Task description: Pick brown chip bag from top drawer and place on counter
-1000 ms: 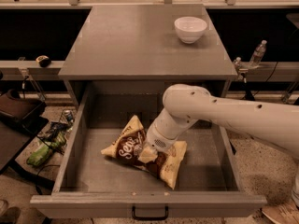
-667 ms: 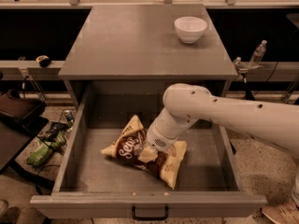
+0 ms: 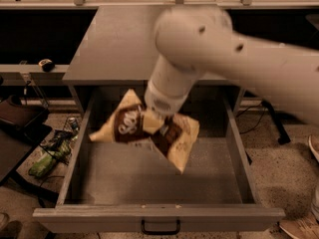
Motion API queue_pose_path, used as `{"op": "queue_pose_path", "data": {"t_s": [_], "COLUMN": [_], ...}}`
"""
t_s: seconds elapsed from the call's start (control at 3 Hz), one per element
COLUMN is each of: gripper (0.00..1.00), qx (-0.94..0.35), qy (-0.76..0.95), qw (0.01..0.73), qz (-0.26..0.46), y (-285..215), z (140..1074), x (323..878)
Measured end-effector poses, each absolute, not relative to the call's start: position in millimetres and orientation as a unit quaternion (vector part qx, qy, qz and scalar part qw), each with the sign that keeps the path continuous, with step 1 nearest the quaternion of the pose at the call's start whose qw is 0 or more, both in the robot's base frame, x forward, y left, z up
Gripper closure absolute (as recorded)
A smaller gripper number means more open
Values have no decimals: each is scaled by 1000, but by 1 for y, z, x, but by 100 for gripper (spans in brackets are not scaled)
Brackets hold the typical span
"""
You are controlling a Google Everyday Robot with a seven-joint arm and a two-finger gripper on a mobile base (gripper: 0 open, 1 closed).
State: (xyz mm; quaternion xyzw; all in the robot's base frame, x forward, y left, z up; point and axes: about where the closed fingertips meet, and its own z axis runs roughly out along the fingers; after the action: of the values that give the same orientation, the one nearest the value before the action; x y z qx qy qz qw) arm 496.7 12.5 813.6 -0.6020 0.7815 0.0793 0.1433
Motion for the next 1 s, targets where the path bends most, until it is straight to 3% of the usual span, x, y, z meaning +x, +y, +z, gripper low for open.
{"op": "queue_pose_path", "data": {"t_s": [0.67,1.0], "gripper": [100,100], "qx": [-600,-608], "qy": [778,751], "qw": [186,255], "qz": [-17,-39], "y": [8,12], "z": [981,1036], "x": [529,592]}}
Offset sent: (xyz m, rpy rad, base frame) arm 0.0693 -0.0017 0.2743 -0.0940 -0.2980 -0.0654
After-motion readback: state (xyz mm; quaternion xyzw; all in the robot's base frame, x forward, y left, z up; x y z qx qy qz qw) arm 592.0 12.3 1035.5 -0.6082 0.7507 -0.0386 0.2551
